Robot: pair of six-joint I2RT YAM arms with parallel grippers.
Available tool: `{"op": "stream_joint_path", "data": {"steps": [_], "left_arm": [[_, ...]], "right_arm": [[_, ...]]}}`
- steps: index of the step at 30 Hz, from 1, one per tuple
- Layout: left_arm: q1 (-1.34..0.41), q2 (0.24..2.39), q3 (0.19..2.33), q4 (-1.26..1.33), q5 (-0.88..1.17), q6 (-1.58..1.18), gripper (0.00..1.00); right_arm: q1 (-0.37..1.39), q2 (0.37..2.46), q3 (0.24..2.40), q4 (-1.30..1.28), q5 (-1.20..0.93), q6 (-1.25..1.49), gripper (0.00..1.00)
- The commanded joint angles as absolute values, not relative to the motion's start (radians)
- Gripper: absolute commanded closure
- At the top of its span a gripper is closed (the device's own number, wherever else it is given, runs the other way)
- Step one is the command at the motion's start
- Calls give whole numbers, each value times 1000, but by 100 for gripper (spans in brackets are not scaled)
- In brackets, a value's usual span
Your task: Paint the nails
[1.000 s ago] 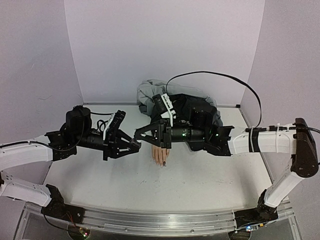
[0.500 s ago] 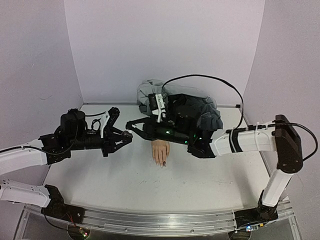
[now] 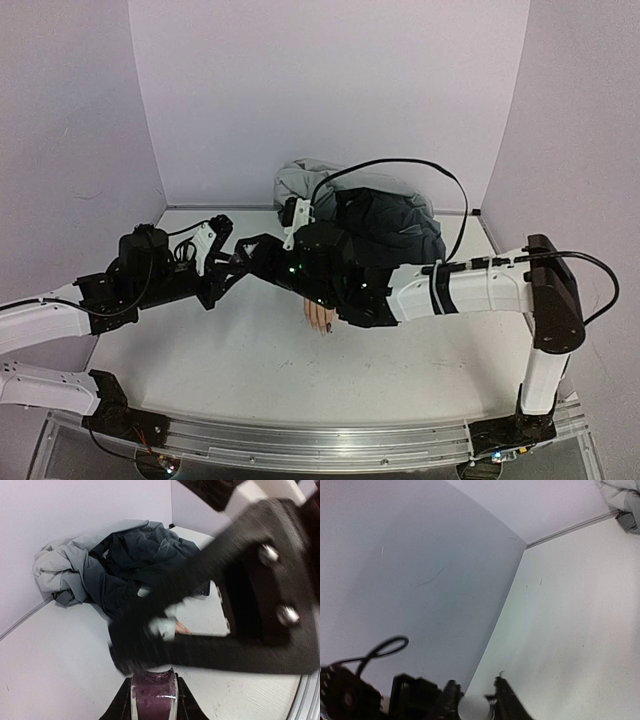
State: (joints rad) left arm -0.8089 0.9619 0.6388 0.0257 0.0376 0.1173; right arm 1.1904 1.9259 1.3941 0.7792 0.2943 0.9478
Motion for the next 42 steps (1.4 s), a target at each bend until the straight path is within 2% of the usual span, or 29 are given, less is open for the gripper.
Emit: {"op": "stream_joint_path", "data": {"steps": [1, 5, 9, 11, 13, 17, 21, 26, 29, 31, 33, 37, 40, 42], "left_arm": [[-806, 946, 687, 227, 47, 127, 100], [-805, 966, 694, 221, 60, 99, 100], [-805, 983, 702, 219, 98, 76, 100], [-805, 986, 705, 219, 151, 71, 100], [-805, 986, 708, 219, 245, 64, 100], [-805, 1010, 728, 221, 568, 43, 100], [-805, 1071, 765, 221, 803, 9, 100], [-805, 1096, 774, 222, 848, -19, 100], [-805, 1091, 772, 223, 849, -15, 100], [-805, 1091, 773, 222, 851, -15, 100], [-806, 1094, 772, 222, 857, -17, 100], [-806, 1097, 774, 224, 862, -18, 100], [-805, 1097, 774, 224, 864, -18, 100], [-806, 1099, 773, 224, 866, -18, 100]], "right_arm": [[1229, 1805, 1315, 798, 99, 834, 55], [1172, 1671, 1198, 796, 25, 697, 31], [1138, 1543, 1135, 718, 9, 591, 10], [1107, 1504, 1104, 707, -70, 550, 3], [1067, 1490, 1088, 707, -188, 508, 2], [1043, 1490, 1095, 704, -406, 388, 4], [1043, 1504, 1120, 706, -524, 332, 21], [1042, 1557, 1163, 714, -591, 329, 45], [1043, 1580, 1177, 735, -606, 341, 56], [1043, 1590, 1184, 748, -614, 346, 69], [1043, 1594, 1183, 769, -613, 359, 74], [1043, 1606, 1183, 803, -630, 383, 74], [1043, 1593, 1173, 809, -609, 394, 57], [1043, 1573, 1158, 817, -586, 396, 51]]}}
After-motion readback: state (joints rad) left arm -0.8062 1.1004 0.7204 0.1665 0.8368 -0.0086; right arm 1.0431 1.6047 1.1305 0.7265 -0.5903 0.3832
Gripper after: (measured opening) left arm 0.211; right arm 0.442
